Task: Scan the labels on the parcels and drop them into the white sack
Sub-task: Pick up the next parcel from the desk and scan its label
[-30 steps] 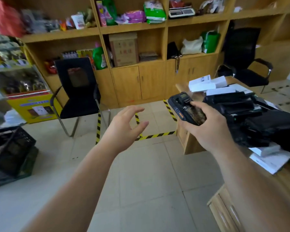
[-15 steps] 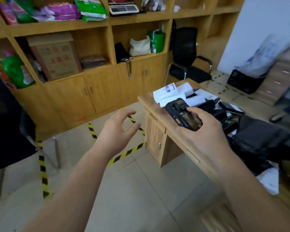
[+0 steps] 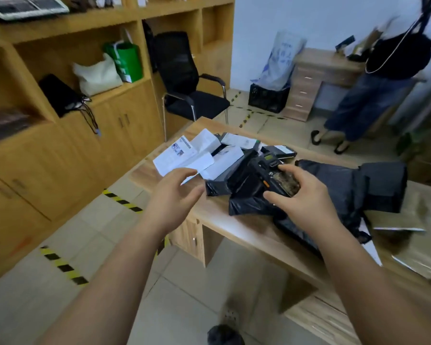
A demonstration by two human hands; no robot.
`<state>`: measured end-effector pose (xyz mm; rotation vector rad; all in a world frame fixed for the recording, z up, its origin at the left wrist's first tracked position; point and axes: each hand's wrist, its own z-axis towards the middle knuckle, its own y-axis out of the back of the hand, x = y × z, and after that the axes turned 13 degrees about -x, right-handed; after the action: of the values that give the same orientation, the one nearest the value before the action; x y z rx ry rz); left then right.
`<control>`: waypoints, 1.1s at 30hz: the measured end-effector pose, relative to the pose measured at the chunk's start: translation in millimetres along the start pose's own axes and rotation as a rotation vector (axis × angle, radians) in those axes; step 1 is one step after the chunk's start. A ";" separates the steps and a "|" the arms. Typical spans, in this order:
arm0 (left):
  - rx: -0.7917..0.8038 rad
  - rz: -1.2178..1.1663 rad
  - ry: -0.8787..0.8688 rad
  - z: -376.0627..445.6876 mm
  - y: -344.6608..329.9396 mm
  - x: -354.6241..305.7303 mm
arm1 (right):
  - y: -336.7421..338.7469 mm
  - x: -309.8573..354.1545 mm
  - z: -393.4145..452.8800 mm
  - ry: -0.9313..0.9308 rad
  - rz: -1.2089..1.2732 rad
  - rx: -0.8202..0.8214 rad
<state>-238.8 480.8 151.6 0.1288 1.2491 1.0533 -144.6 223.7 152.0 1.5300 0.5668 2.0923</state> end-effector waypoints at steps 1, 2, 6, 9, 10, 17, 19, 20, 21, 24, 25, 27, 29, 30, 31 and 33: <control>0.010 0.009 0.008 14.3 -7.8 7.6 | -9.6 -4.8 12.1 -0.005 0.001 -0.004; 0.020 0.017 0.015 24.3 -12.8 12.6 | -17.6 -8.3 20.4 -0.006 0.002 -0.009; 0.051 0.047 0.026 81.2 -33.1 28.3 | -53.8 -15.9 74.1 -0.020 0.021 -0.003; 0.065 0.071 0.027 127.8 -47.3 38.8 | -76.6 -18.3 118.3 -0.021 0.018 0.010; 0.051 0.074 0.026 142.6 -54.3 43.5 | -83.4 -20.6 132.5 -0.024 0.014 0.009; 0.117 0.111 0.078 197.4 -100.2 76.5 | -117.5 -37.7 183.3 -0.092 -0.026 0.007; 0.143 0.125 0.082 213.5 -106.6 88.8 | -125.4 -38.6 189.7 -0.104 -0.060 0.000; 0.150 0.133 0.083 222.1 -109.4 96.9 | -130.7 -39.2 192.4 -0.110 -0.073 -0.004; 0.154 0.137 0.090 230.2 -111.5 106.0 | -136.6 -39.8 194.2 -0.118 -0.078 -0.006; 0.146 0.123 0.120 249.4 -116.6 136.5 | -154.6 -38.0 194.3 -0.148 -0.085 -0.002; 0.151 0.123 0.132 254.6 -117.6 147.4 | -161.4 -36.5 193.6 -0.162 -0.088 0.000; 0.171 0.122 0.150 265.1 -118.6 167.6 | -177.0 -34.0 192.8 -0.181 -0.102 0.009; 0.197 0.116 0.140 274.5 -119.6 187.2 | -193.8 -30.0 193.3 -0.200 -0.126 0.012; 0.206 0.113 0.129 279.6 -119.7 196.7 | -202.0 -27.0 193.6 -0.207 -0.138 0.008; 0.217 0.107 0.116 284.7 -119.5 206.1 | -210.1 -23.0 193.8 -0.219 -0.149 0.004; 0.250 0.079 0.106 294.5 -118.6 225.5 | -225.2 -13.6 192.5 -0.247 -0.170 -0.010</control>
<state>55.6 705.3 30.9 0.3200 1.4795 0.9784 74.1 404.1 64.8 1.6424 0.5711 1.7465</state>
